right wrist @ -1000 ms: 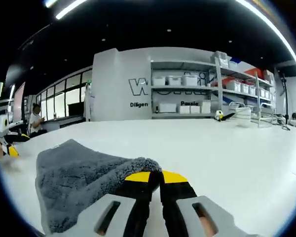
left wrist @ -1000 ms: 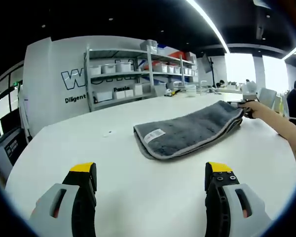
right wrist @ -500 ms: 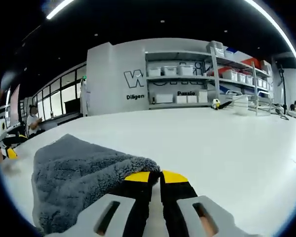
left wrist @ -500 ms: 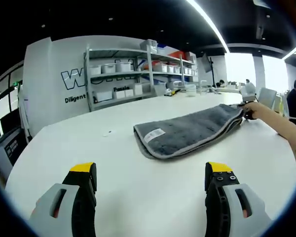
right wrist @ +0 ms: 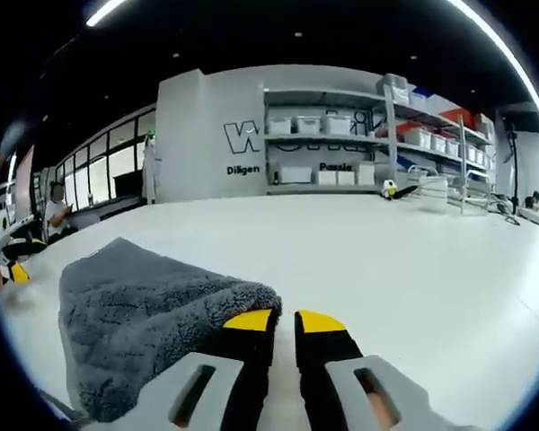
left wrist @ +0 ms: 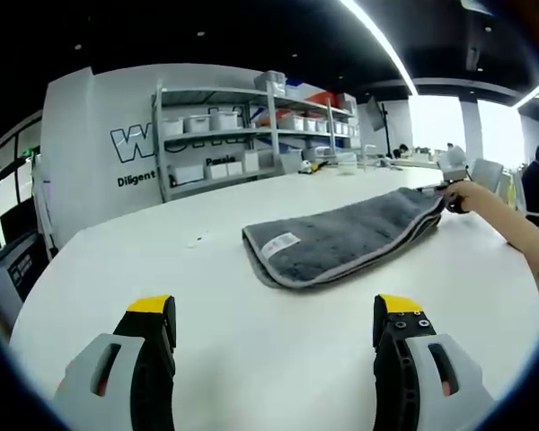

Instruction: Open the folded towel by lifting each exposed corner and separating the folded layers until the towel lies flat within the target outline without major curled edges

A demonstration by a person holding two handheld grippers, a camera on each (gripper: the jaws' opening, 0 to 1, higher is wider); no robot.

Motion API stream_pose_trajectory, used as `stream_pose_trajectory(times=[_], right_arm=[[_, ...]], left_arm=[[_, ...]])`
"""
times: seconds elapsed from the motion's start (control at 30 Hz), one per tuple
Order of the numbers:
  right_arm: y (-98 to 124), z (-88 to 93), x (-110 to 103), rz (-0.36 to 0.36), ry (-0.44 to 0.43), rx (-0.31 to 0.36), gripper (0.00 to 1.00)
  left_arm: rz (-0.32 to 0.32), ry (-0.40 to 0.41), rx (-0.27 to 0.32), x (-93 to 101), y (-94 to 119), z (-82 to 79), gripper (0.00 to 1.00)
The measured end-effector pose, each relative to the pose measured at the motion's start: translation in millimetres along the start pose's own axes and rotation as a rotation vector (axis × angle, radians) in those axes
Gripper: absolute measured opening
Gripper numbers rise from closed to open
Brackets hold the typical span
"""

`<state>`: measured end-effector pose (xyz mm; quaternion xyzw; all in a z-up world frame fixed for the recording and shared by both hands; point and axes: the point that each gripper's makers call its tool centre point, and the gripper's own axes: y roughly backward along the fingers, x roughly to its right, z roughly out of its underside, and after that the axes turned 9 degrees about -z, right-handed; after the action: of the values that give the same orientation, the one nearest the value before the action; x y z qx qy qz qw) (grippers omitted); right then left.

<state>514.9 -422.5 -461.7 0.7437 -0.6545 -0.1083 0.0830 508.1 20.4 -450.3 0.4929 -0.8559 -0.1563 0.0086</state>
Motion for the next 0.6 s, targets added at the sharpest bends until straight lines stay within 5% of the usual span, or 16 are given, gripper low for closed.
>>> stream_pose_trajectory(times=[0.13,0.27,0.43,0.6], right_arm=[[14,-3.3,20,0.113,0.159,-0.075,0.12],[23,-13.8,23,0.139,0.183,-0.061,0.16],[35,-41.5,23,0.171,0.215,0.035,0.22],[37,-76.7,7,0.102,0.27,0.172,0.31]], left_arm=[[0.002,-0.002,-0.002,0.5,0,0.5,0.9],[0.002,-0.003,-0.002,0.6,0,0.4,0.9],[0.003,-0.004,-0.003,0.7,0,0.9,0.9],[0.004,-0.004,-0.005,0.8,0,1.3,0.9]])
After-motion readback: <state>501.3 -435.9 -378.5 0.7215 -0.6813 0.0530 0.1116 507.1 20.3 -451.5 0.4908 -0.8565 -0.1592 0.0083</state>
